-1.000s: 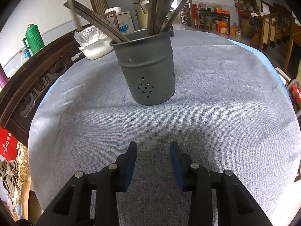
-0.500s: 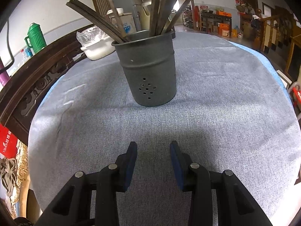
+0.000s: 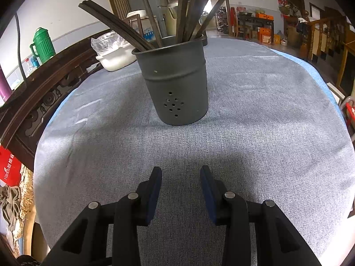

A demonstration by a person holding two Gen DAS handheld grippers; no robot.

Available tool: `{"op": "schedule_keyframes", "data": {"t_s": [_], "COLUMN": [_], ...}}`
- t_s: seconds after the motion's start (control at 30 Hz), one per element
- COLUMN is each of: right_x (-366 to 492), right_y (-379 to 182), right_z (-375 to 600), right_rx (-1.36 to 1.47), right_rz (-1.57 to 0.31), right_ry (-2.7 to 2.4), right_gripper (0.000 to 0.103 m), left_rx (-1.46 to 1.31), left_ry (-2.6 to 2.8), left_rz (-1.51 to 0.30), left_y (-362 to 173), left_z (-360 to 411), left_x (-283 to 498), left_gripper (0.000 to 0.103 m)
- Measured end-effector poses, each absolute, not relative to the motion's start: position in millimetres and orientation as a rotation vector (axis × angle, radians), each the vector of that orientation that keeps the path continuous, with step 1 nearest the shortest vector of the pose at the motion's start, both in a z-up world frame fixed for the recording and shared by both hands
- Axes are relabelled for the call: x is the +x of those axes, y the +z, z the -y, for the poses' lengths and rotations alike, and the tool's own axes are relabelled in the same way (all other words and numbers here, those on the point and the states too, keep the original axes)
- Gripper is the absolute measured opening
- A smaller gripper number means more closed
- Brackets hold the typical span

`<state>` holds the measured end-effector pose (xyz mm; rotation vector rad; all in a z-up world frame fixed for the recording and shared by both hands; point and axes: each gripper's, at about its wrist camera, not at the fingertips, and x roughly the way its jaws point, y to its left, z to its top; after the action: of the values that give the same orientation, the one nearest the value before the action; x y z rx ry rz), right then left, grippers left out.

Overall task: Organize utensils
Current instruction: 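Lower the chopstick into the grey cup with the left tool, then open the left tool and withdraw it from the cup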

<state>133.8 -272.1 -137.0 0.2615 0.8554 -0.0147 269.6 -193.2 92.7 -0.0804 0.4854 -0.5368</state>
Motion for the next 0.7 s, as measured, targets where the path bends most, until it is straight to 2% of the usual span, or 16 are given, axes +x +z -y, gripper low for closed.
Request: {"op": "schedule_keyframes", "data": {"t_s": [0.7], "right_x": [134.7], "right_y": [-137.3], "right_z": [268.9], "right_rx": [0.233], "right_rz": [-0.858], "right_ry": [-0.032], "right_gripper": [0.040], "left_rx": [0.035], "left_ry": [-0.527], "left_rz": [-0.555], "left_y": [69.1], "left_z": [197.4], "left_x": [257.9], "left_gripper": [0.008]}}
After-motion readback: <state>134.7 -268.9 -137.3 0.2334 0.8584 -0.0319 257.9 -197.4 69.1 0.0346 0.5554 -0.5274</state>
